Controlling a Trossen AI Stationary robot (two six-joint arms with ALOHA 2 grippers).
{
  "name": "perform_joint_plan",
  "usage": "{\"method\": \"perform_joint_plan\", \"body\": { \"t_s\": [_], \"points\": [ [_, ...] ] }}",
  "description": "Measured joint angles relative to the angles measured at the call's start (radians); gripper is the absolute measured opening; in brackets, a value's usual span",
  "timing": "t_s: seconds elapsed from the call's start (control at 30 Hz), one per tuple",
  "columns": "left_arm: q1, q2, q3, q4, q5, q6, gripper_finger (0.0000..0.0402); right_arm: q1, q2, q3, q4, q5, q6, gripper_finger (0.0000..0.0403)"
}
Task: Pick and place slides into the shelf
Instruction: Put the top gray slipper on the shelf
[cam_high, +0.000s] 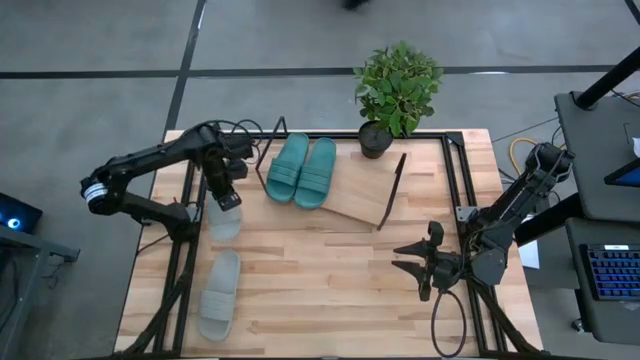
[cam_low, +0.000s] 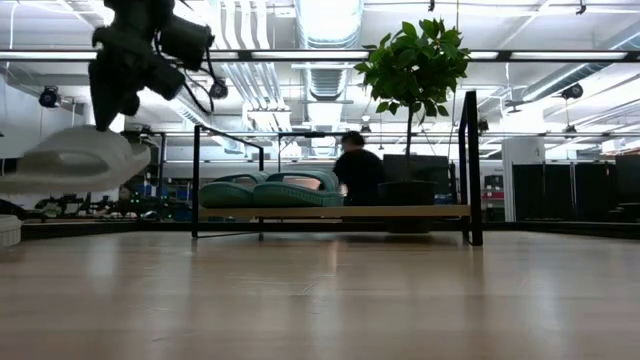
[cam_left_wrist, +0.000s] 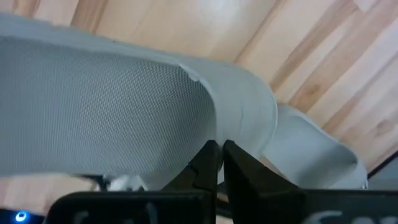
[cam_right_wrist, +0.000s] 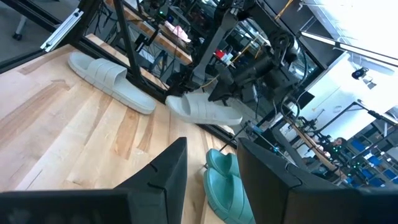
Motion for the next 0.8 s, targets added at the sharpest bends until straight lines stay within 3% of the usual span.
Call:
{"method": "perform_joint_plan", "body": {
  "t_s": [0.43, 0.8],
  "points": [
    [-0.058, -0.152, 0.100, 0.027, -0.005, -0.069, 0.0000, 0.000, 0.000, -0.002, 0.000, 0.000, 0.000, 0.0132],
    [-0.104, -0.239, 0.114, 0.114, -0.083, -0.113, 0.0000, 0.000, 0.000, -0.002, 0.000, 0.000, 0.000, 0.0132]
  ]
}}
